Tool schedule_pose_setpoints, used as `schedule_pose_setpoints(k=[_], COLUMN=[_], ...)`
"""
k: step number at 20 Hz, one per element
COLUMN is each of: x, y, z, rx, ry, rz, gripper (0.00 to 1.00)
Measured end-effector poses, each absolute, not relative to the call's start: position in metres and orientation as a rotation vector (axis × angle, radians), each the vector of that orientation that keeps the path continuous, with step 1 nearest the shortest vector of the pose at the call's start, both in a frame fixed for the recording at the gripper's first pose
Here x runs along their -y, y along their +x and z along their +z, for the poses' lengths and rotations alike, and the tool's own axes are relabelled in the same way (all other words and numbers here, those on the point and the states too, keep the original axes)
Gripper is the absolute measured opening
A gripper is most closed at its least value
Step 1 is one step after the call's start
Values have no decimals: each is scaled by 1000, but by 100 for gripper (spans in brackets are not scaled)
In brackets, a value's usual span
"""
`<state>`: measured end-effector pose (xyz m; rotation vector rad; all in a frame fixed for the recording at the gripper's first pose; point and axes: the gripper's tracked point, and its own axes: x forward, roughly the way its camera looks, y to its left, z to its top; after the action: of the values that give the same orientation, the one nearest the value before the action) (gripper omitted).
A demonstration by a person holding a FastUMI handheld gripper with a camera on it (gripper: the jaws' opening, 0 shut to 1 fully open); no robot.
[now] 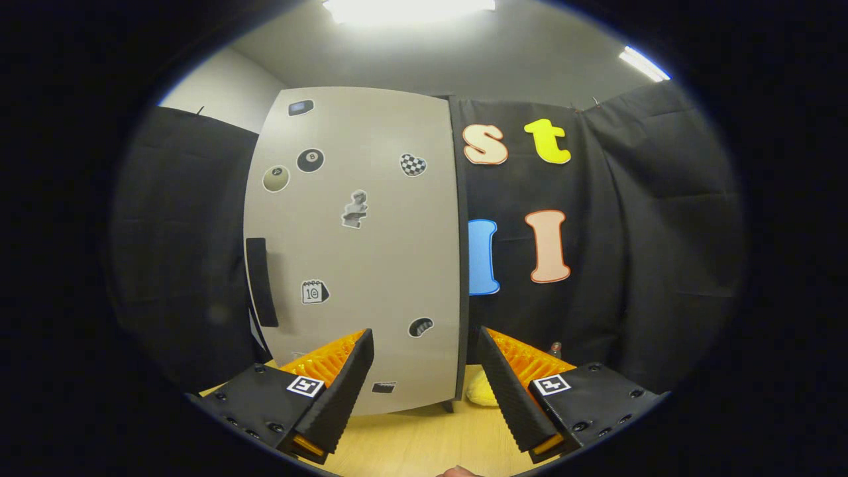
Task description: Open the shoe cabinet door, grab the shoes and put them into the shoe cabinet, then close the shoe cabinet door.
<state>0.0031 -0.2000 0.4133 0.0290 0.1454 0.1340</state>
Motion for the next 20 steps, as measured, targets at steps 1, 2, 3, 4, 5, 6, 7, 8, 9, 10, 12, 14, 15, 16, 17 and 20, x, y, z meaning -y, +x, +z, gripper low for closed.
schedule_pose_setpoints(k=[1,2,3,4,5,6,7,8,9,10,12,14,15,16,17,20], x=[210,218,226,232,238,242,245,247,250,251,253,255,255,253,252,249], y=[1,0,-2,-3,-4,-4,-5,-6,-6,-7,-8,-8,-8,-8,-8,-8], z=[412,410,410,408,407,406,404,401,398,396,391,392,393,392,393,394], rx=[-148,-148,-151,-153,-155,-155,-157,-160,-166,-170,-179,-173,-172,-170,-167,-164], ry=[30,33,36,37,37,39,42,43,42,40,40,38,39,43,46,46], rz=[120,108,98,89,82,76,74,73,74,75,80,76,77,81,86,96], gripper=[98,98,98,98,98,98,98,98,98,98,98,98,98,98,98,98])
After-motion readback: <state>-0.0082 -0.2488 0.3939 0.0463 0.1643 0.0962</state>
